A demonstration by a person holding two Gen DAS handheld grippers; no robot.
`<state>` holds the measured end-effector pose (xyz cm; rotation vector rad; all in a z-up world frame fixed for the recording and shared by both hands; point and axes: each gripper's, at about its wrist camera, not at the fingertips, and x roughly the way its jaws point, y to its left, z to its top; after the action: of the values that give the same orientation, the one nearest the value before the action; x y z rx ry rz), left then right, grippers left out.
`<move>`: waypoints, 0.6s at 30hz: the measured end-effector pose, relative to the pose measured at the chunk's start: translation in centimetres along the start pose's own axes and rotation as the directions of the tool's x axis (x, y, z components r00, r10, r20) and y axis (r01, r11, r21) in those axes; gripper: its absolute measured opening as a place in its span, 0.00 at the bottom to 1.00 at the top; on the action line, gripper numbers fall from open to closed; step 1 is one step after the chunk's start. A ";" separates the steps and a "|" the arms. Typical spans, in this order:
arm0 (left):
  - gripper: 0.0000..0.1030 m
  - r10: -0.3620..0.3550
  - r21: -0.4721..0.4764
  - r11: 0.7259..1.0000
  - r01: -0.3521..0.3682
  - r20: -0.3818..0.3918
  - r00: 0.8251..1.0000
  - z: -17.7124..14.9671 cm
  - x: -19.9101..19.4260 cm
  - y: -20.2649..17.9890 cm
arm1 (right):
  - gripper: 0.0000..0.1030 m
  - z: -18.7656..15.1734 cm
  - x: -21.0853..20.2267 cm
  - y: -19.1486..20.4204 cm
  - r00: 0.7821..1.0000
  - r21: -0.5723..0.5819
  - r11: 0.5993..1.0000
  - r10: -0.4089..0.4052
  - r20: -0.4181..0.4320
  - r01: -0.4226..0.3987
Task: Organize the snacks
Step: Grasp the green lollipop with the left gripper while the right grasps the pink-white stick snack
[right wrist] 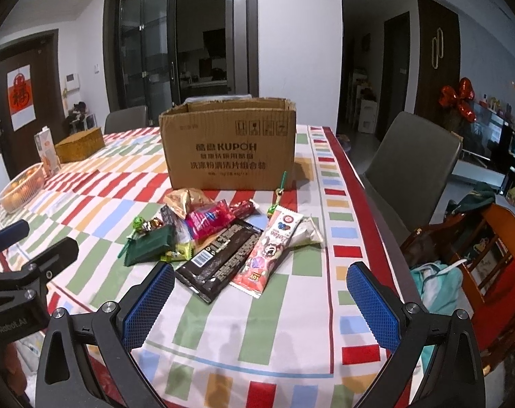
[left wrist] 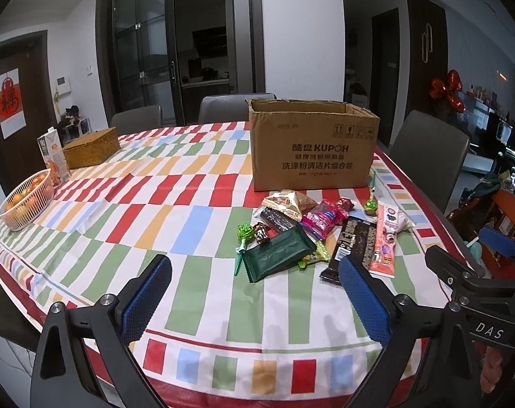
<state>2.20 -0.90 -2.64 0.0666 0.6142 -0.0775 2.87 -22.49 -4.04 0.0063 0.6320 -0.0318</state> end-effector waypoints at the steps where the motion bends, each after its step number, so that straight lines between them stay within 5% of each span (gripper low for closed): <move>1: 0.94 -0.001 0.002 1.000 0.001 -0.002 1.000 0.0 0.2 0.0 | 1.00 0.0 0.3 0.0 1.000 0.000 1.000 -0.002 -0.006 0.002; 18: 0.65 0.003 -0.025 1.000 -0.005 -0.070 0.998 1.4 6.3 2.1 | 0.97 1.5 6.2 0.7 0.997 0.009 1.000 -0.021 -0.075 0.022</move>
<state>8.35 0.72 -5.09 0.0458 0.6844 -0.0636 8.77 -22.00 -6.52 0.0105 0.7066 -0.0558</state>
